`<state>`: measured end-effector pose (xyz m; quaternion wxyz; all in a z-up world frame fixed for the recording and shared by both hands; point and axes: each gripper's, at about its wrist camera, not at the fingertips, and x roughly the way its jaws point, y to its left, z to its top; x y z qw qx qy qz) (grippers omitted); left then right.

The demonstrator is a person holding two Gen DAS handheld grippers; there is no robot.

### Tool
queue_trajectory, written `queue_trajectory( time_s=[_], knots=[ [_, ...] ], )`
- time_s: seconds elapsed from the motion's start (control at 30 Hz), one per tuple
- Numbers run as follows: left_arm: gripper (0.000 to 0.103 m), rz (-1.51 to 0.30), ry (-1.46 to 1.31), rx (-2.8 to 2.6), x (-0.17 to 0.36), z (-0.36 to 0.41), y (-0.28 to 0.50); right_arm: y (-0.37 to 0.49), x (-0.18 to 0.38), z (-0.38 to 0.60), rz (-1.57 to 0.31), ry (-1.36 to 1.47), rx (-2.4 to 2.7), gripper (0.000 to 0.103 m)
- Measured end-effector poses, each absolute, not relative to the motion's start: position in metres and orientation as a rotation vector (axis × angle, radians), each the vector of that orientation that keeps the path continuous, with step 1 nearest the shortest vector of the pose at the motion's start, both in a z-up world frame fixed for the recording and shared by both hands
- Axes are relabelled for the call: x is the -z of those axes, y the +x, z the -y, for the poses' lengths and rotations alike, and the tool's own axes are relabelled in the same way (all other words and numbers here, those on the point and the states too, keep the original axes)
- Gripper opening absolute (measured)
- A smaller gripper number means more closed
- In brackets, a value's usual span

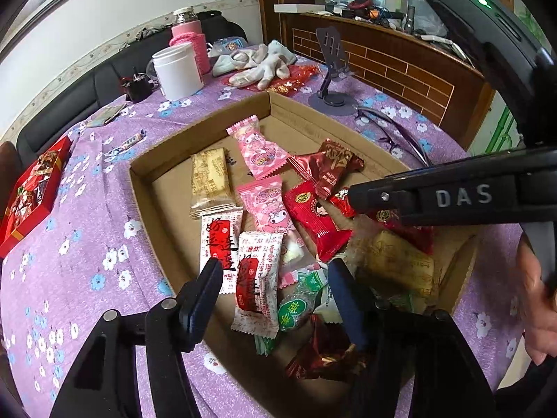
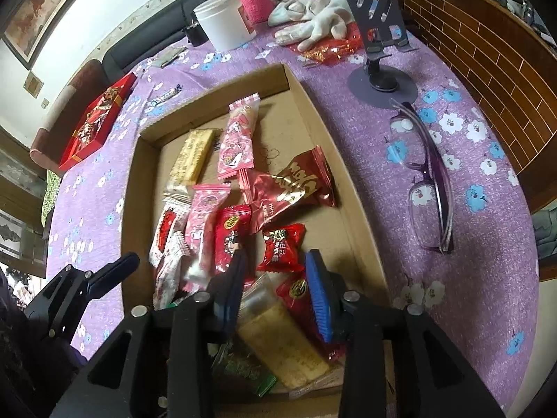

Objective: Organize snacks

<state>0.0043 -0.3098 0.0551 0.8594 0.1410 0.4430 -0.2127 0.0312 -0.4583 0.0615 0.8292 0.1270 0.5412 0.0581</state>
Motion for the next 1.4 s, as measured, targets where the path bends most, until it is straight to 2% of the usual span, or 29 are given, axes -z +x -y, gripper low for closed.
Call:
queue_trajectory(
  time_s=[0.03,0.1,0.23,0.33,0.4,0.47,0.67,1.07,1.4],
  knots=[
    [0.07,-0.926,0.291,0.441,-0.057,0.308,0.003,0.029,-0.064,0.459,-1.147,0.27,-0.124,0.038],
    [0.083,-0.908,0.271,0.427,-0.063,0.304,0.0,0.024,-0.069,0.459,-1.141,0.268,-0.116,0.043],
    [0.088,-0.858,0.222,0.393,-0.08,0.287,-0.014,0.006,-0.088,0.462,-1.08,0.246,-0.112,0.051],
    [0.095,-0.831,0.185,0.38,-0.094,0.271,-0.027,-0.011,-0.104,0.464,-1.015,0.223,-0.098,0.069],
    [0.102,-0.795,0.144,0.373,-0.104,0.256,-0.038,-0.026,-0.116,0.462,-0.946,0.188,-0.077,0.077],
    [0.102,-0.772,0.093,0.401,-0.113,0.239,-0.049,-0.043,-0.123,0.456,-0.888,0.154,-0.063,0.085],
    [0.102,-0.891,0.115,0.48,-0.117,0.216,-0.042,-0.079,-0.132,0.425,-0.796,0.158,-0.028,0.087],
    [0.102,-0.691,0.257,0.549,-0.162,0.18,-0.063,-0.114,-0.145,0.385,-0.755,0.234,0.105,0.087],
    [0.102,-0.707,0.3,0.592,-0.172,0.193,-0.062,-0.159,-0.154,0.386,-0.726,0.229,0.228,0.088]
  ],
)
